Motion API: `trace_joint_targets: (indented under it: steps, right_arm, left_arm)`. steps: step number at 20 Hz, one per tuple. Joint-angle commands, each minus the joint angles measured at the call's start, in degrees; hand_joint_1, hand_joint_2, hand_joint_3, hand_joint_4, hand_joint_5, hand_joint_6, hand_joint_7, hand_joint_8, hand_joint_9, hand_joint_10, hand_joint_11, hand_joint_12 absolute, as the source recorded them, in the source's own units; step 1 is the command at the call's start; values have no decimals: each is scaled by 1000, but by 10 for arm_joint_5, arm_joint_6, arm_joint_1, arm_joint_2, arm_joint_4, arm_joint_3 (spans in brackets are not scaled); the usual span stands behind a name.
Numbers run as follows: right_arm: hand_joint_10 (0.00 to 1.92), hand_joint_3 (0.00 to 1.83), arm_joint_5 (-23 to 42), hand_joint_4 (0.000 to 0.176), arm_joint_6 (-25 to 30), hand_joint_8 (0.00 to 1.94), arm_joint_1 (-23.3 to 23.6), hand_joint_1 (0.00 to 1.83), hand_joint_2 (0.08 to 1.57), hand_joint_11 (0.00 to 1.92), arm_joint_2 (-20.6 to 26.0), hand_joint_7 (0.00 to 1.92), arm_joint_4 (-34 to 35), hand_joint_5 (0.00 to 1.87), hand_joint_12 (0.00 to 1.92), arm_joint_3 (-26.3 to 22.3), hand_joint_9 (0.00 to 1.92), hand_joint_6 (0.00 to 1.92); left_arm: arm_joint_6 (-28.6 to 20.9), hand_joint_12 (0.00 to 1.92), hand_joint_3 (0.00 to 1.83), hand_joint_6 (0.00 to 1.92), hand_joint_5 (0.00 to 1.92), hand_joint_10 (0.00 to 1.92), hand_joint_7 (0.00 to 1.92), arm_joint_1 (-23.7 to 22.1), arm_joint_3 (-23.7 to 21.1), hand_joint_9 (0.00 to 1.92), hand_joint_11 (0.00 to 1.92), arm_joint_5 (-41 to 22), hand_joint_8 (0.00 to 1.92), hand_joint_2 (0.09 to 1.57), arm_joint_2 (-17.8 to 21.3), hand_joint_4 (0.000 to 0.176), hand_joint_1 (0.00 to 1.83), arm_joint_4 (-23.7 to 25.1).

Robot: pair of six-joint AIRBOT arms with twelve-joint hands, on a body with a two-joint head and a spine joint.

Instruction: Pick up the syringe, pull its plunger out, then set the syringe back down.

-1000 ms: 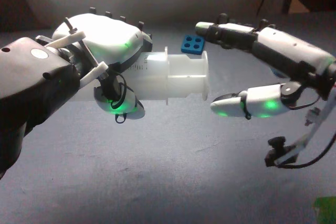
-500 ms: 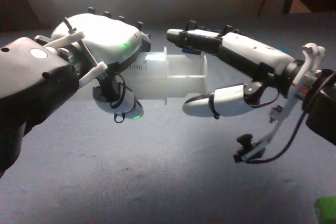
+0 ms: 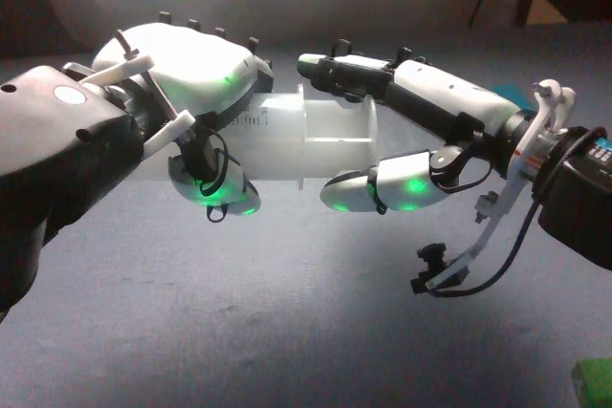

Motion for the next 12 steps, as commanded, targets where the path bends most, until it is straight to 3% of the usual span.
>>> trace_joint_targets:
  steps: [1, 6, 12]
  right_arm:
    - [6, 0, 59, 0, 6, 2, 12, 1180, 921, 0, -3, 285, -10, 239, 652, -1, 254, 4]
    - [5, 0, 67, 0, 8, 5, 13, 1169, 921, 0, -3, 312, -8, 259, 706, -1, 270, 5]
    - [20, 7, 69, 0, 9, 11, 11, 1149, 971, 11, -3, 522, -4, 422, 1024, -1, 450, 16]
  left_arm:
    - [0, 1620, 0, 972, 804, 1238, 912, -12, 3, 873, 776, -27, 1080, 1139, 4, 0, 1491, 42]
    - [1, 1568, 0, 1004, 768, 1170, 929, -13, 2, 939, 838, -27, 1045, 1126, 4, 0, 1494, 42]
    - [3, 1617, 0, 959, 802, 1226, 895, -20, 5, 891, 776, -27, 1105, 1139, 5, 0, 1491, 41]
